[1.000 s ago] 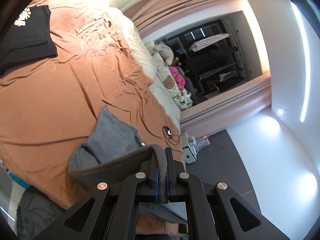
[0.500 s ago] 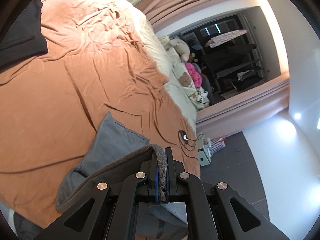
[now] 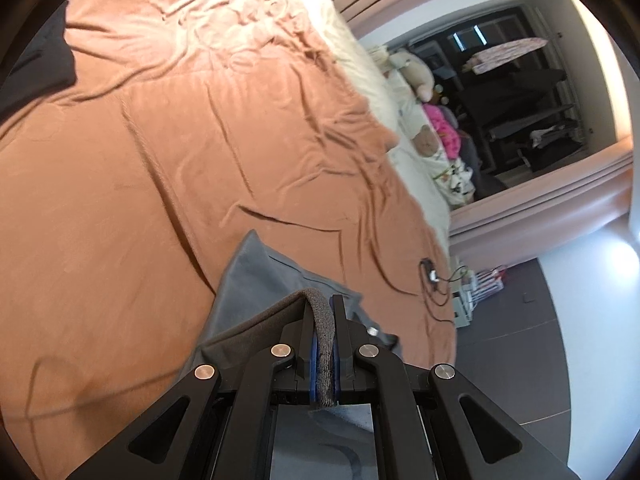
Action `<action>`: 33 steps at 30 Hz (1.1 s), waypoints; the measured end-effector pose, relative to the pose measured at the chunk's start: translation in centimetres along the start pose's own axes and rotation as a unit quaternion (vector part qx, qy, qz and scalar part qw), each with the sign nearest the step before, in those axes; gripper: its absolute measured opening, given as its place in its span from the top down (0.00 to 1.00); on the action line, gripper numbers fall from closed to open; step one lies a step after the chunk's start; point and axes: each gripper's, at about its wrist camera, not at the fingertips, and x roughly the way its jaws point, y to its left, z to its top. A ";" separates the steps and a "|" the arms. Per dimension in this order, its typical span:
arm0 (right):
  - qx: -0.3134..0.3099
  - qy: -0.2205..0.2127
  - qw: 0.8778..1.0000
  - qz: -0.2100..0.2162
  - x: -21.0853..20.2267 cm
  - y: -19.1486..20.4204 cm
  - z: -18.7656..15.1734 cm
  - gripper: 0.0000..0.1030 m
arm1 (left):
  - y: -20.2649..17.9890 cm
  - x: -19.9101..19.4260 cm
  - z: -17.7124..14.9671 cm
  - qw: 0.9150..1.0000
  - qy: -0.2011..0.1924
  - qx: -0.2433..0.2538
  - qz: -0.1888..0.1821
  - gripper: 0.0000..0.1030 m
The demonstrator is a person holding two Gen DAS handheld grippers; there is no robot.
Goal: Fold small clothes
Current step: 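Carry the held hem with both grippers over toward the collar, then open both grippers and release the folded hem onto the shirt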
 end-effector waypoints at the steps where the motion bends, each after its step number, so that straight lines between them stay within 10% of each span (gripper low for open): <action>1: 0.000 0.003 1.000 -0.006 0.4 0.3 0.1 0.97 | 0.2 1.0 0.3 1.000 0.004 0.001 0.006 0.95; 20: -0.019 0.057 0.994 -0.095 8.0 3.5 2.6 0.95 | 1.7 11.9 3.1 0.989 0.072 0.057 0.119 0.87; 22: -0.039 0.061 0.993 -0.096 7.5 3.9 2.6 0.87 | 1.2 11.6 2.9 0.986 0.069 0.083 0.131 0.64; 24: -0.064 0.048 0.992 -0.100 6.6 4.5 2.6 0.31 | 0.4 10.9 2.8 0.982 0.057 0.113 0.138 0.35; 25: -0.075 0.036 0.992 -0.099 5.9 5.0 2.6 0.21 | 0.1 10.7 2.7 0.981 0.052 0.123 0.141 0.28; 33: -0.176 0.062 0.975 -0.123 1.6 6.8 1.2 0.20 | -2.0 10.8 0.4 0.949 0.088 0.248 0.175 0.28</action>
